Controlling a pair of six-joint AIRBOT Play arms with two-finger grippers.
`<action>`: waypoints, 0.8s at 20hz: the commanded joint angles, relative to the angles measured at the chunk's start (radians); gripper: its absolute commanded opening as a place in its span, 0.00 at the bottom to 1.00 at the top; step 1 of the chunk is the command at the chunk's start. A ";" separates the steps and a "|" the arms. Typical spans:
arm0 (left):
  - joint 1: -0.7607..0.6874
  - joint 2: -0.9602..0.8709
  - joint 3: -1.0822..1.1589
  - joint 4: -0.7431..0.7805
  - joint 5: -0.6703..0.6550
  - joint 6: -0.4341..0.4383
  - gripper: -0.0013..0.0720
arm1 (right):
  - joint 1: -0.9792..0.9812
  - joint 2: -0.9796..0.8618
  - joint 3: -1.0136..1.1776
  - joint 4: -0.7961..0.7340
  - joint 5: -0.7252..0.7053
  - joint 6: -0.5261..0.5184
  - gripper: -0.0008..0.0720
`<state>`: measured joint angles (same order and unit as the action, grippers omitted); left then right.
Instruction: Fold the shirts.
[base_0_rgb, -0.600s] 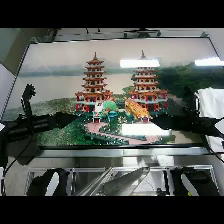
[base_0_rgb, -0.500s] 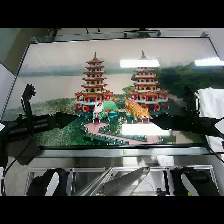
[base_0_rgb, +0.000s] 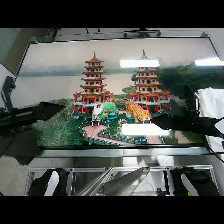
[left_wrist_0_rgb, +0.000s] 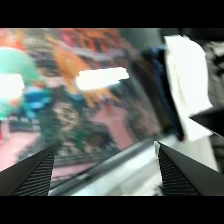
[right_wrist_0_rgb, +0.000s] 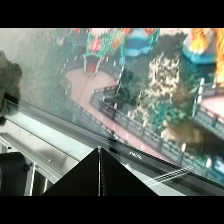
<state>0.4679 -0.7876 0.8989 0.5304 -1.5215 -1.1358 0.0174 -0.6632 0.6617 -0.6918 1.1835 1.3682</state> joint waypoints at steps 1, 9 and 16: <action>0.133 -0.071 0.142 0.229 -0.017 -0.110 1.00 | 0.001 -0.001 -0.001 0.000 0.001 0.000 0.04; 0.319 -0.199 0.130 0.911 0.079 -0.296 1.00 | 0.001 0.000 -0.001 0.000 0.001 0.000 0.03; 0.428 -0.433 0.116 0.917 0.252 -0.305 1.00 | 0.001 -0.001 -0.001 0.008 -0.021 0.000 0.03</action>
<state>0.8623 -1.1339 1.0161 1.4078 -1.3762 -1.4322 0.0174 -0.6636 0.6617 -0.6914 1.1831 1.3682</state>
